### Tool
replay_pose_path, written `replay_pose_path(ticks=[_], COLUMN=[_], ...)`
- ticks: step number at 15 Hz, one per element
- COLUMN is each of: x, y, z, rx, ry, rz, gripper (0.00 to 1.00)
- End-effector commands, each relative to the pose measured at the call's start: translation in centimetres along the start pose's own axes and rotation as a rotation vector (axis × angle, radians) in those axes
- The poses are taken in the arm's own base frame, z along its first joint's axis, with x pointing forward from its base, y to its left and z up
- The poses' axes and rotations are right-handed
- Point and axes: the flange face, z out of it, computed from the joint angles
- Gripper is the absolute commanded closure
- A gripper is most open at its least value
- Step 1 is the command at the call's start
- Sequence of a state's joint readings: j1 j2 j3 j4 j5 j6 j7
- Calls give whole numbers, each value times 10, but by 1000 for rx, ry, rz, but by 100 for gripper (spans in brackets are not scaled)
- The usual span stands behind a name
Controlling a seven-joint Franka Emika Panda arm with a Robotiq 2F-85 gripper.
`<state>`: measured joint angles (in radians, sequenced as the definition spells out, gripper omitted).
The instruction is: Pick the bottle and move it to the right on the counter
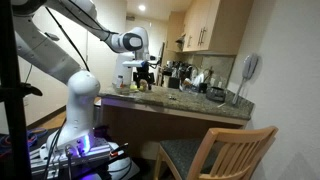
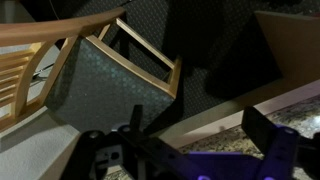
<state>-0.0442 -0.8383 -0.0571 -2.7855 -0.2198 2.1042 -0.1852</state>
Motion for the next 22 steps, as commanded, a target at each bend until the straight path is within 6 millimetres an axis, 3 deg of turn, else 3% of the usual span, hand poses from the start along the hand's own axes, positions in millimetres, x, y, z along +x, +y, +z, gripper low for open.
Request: replay_pose_path(ticks=[1,3,5,10,12,13,15,17,18,22], x=[0,6,18,27,25,25,20,19,18,-18], y=[0,-8,-26,-99,-119,-109,-122,-123,-130,-197], z=[-1,-7,-41,-162,-196,-175,-198,-199,-185,-169], rx=[1,-19,-89,-175,-182,-178,-178,-177,-143,38], ry=[-2,17,118,352,457,408,463,466,434,478], rz=[0,-29,-103,-271,-368,-298,-336,-342,-376,-544], gripper=[0,0,0,0,0,0,0,0,0,0])
